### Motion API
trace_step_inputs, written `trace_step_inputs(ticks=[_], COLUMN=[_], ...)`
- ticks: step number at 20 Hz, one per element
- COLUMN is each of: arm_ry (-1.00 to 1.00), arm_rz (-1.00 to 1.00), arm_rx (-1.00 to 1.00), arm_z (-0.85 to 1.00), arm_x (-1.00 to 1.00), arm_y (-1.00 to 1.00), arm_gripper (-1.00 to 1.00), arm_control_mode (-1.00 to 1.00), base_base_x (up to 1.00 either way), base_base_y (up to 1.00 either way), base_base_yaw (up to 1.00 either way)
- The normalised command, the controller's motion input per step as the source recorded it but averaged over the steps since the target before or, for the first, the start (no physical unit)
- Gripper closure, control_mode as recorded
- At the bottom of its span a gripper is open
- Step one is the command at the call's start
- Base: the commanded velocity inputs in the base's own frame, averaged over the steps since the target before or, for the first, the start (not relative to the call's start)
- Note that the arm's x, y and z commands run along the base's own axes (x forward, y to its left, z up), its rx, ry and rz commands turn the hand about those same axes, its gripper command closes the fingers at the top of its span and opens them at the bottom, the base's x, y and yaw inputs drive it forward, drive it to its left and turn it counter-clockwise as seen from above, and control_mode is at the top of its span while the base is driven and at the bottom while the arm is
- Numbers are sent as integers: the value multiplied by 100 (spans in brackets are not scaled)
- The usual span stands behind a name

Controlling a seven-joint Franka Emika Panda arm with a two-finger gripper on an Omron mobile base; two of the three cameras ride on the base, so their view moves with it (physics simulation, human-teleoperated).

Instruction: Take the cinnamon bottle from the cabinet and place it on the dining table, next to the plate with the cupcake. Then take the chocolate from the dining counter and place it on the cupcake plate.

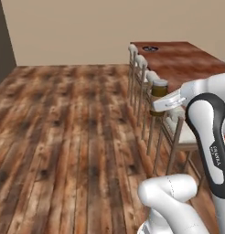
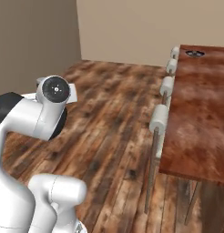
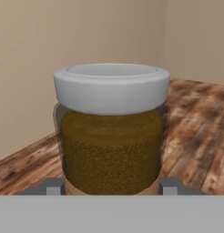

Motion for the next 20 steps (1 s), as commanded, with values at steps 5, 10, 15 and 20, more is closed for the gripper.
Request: trace_step_inputs(ticks=[5,10,15,20], arm_ry=[0,0,0,0], arm_rz=[0,0,0,0], arm_rx=[0,0,0,0], arm_z=[0,0,0,0], arm_x=[0,0,0,0], arm_y=[0,0,0,0], arm_gripper=[100,100,100,100], arm_control_mode=[100,100,100,100], base_base_x=[70,70,69,69], base_base_y=[42,43,45,48], base_base_yaw=[-32,-30,-28,-23])
